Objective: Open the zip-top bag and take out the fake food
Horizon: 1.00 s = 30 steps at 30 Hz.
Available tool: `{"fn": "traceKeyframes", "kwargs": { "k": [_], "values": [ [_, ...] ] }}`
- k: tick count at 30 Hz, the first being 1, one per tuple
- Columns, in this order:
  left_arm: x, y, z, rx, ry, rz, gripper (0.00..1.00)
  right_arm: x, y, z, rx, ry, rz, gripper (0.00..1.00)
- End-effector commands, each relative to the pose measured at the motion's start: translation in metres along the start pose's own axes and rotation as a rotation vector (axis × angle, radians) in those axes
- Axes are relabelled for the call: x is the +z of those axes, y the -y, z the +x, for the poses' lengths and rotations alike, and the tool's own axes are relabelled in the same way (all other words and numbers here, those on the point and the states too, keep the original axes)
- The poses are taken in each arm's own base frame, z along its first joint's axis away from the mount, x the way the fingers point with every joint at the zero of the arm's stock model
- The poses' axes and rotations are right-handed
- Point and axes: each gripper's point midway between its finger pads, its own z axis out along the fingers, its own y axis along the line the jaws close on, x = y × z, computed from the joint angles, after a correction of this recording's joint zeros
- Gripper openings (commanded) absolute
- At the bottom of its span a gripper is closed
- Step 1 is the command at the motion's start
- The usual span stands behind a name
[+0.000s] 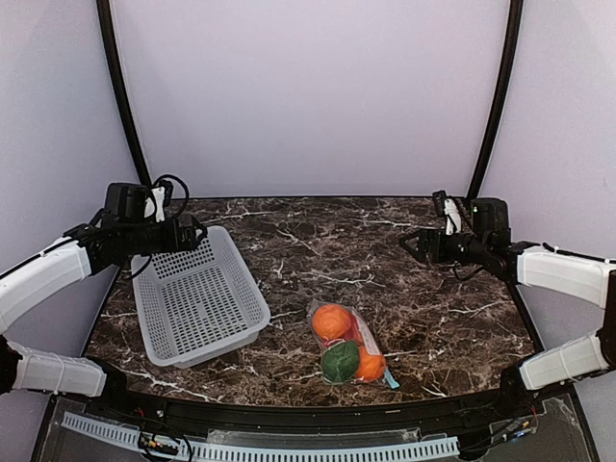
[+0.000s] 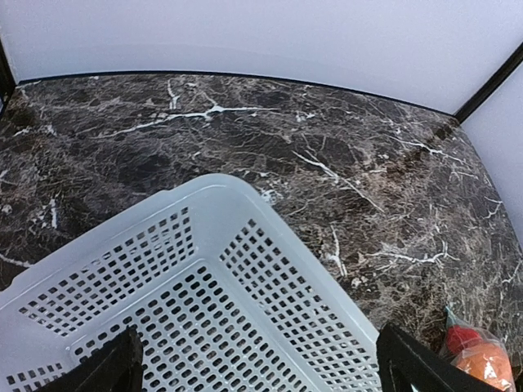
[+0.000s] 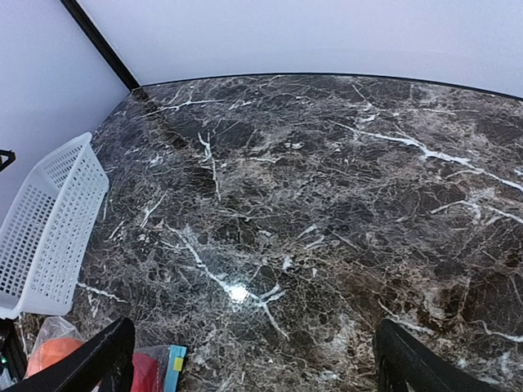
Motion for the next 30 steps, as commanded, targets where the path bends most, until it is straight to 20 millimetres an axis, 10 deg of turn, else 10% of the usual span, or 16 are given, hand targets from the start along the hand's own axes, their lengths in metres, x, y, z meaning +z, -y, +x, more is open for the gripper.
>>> {"fn": "traceKeyframes", "kwargs": {
  "k": [1,9,19,30],
  "values": [
    [-0.013,0.030,-0.008,0.093,-0.021,0.067,0.99,-0.002,-0.022,0.008,0.015,-0.020,-0.113,0.99],
    [-0.014,0.125,0.032,0.338,-0.190,0.235,0.99,-0.010,-0.034,0.030,0.047,-0.086,-0.182,0.99],
    [-0.020,0.246,0.146,0.577,-0.432,0.454,0.99,-0.025,-0.047,0.063,0.089,-0.145,-0.244,0.99],
    [-0.018,0.308,0.203,0.500,-0.537,0.521,0.99,-0.033,-0.045,0.074,0.106,-0.139,-0.226,0.99]
  ]
}}
